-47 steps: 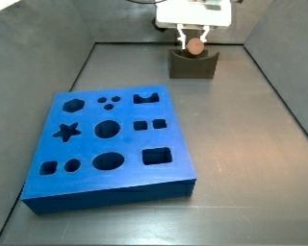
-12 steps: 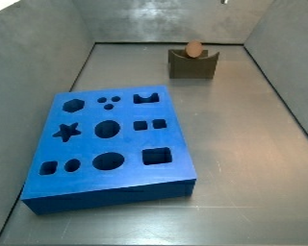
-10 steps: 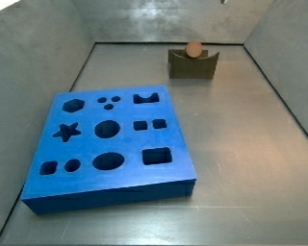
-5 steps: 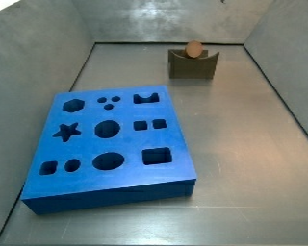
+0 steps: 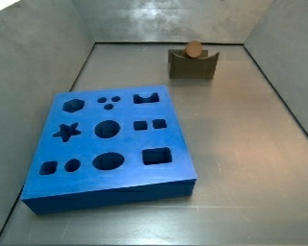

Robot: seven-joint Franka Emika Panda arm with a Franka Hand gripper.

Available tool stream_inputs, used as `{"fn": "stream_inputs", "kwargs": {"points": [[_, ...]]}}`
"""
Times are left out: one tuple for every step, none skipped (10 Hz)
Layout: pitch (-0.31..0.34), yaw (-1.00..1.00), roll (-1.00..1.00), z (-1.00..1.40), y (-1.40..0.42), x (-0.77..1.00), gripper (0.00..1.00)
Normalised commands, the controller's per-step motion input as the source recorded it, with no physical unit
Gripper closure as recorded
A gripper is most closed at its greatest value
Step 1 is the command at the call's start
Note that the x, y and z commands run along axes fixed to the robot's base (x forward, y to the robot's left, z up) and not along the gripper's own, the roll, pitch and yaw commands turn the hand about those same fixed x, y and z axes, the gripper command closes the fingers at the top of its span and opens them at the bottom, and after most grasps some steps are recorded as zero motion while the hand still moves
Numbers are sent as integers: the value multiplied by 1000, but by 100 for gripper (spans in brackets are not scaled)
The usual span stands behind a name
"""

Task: Pick up the round object. Move up. Place the round object on the fixture. Regrasp the round object. Move to above the board. Insert the round object.
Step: Regrasp the round object.

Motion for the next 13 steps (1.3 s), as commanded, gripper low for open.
{"fn": "stream_inputs", "kwargs": {"points": [[-15, 19, 1000, -1, -27, 18, 0], [-2, 21, 1000, -3, -28, 26, 0], [7, 23, 1000, -6, -27, 32, 0], [17, 24, 1000, -8, -30, 33, 0], [25, 27, 1000, -6, -31, 39, 0], [43, 32, 1000, -14, -33, 44, 0], [57, 38, 1000, -17, -34, 50, 0], [81, 47, 1000, -16, -34, 58, 0], [102, 59, 1000, -11, -37, 66, 0], [122, 67, 1000, -11, -37, 69, 0], [165, 93, 1000, -15, -41, 79, 0], [200, 115, 1000, -16, -41, 88, 0], [263, 171, 1000, -21, -48, 101, 0]]}}
